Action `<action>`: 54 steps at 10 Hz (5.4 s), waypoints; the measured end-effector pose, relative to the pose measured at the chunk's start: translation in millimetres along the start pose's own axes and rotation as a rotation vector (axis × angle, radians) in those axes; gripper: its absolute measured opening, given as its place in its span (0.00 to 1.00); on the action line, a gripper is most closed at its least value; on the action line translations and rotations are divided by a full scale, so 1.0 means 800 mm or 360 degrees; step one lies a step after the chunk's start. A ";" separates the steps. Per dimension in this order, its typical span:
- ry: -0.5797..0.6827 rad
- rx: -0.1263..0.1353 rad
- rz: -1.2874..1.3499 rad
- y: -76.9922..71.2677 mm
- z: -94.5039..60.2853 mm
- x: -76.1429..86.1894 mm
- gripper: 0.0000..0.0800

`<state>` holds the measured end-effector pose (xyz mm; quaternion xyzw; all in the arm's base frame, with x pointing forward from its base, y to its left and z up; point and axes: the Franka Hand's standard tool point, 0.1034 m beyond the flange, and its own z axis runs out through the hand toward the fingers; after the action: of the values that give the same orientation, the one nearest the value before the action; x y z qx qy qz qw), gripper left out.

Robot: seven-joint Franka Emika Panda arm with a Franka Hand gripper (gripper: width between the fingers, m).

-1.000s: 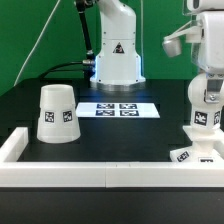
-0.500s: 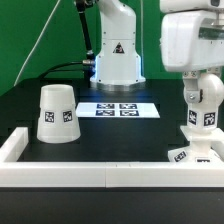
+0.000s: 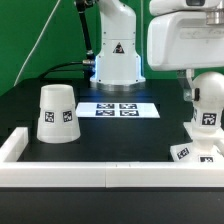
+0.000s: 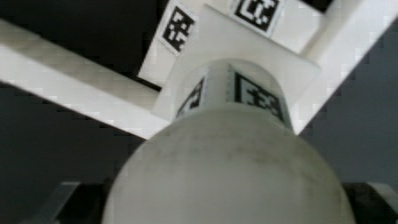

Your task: Assemble lamp

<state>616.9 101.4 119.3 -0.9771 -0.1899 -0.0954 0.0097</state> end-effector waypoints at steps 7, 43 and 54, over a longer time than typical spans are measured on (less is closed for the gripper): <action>0.0008 0.0001 0.0633 0.009 -0.001 0.000 0.72; -0.0119 0.0117 -0.0932 -0.005 0.005 -0.009 0.87; -0.0186 0.0098 -0.1754 -0.007 0.012 -0.011 0.72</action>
Offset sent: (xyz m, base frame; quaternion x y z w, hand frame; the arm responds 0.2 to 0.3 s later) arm 0.0000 0.0000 0.0000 0.0000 0.0000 0.1938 0.9810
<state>608.6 104.1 108.0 -0.7362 -0.6759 -0.0262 -0.0235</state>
